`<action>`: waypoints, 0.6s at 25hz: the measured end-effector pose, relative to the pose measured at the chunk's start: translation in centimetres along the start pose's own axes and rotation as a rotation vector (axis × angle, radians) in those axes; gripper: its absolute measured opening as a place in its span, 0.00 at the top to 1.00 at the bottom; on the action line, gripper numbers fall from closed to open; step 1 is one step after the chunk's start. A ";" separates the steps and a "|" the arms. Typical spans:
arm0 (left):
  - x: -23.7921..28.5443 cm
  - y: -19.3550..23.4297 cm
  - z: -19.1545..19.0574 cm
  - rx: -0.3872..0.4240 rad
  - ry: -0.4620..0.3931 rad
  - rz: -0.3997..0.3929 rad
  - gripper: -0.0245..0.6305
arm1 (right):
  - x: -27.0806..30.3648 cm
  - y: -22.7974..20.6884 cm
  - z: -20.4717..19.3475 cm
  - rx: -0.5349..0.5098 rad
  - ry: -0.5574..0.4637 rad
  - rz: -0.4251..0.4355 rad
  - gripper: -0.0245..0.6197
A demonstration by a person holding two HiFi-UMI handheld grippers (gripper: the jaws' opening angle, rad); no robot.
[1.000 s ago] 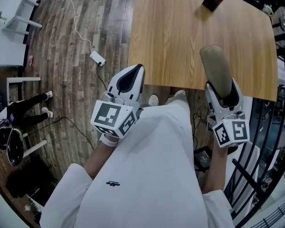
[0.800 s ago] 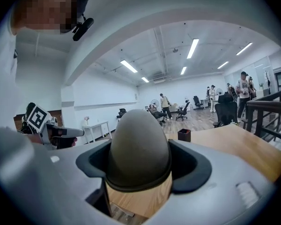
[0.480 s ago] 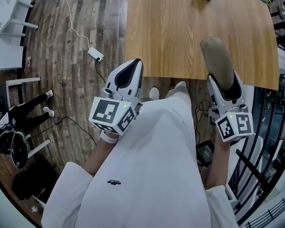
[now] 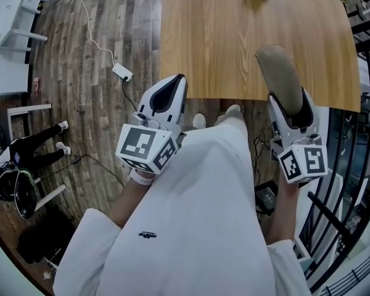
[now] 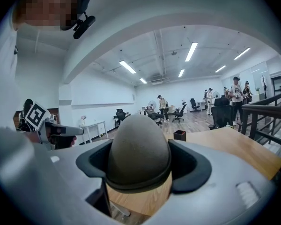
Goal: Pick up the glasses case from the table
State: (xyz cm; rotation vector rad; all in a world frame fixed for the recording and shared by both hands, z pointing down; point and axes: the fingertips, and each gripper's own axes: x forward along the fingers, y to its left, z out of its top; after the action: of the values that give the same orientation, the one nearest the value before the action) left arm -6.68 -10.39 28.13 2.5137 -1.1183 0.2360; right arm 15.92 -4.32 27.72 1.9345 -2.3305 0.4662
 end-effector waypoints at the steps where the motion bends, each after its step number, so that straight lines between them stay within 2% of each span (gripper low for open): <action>1: -0.1 0.0 0.0 0.001 -0.001 0.000 0.95 | 0.0 0.2 0.0 -0.008 0.001 0.000 0.38; 15: -0.5 -0.4 -0.2 -0.001 0.000 -0.017 0.95 | -1.0 1.0 0.1 -0.075 -0.005 -0.015 0.39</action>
State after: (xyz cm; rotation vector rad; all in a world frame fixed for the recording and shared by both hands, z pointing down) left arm -6.70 -9.73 28.05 2.5216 -1.0962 0.2309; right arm 15.17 -3.25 27.22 1.9209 -2.2997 0.3673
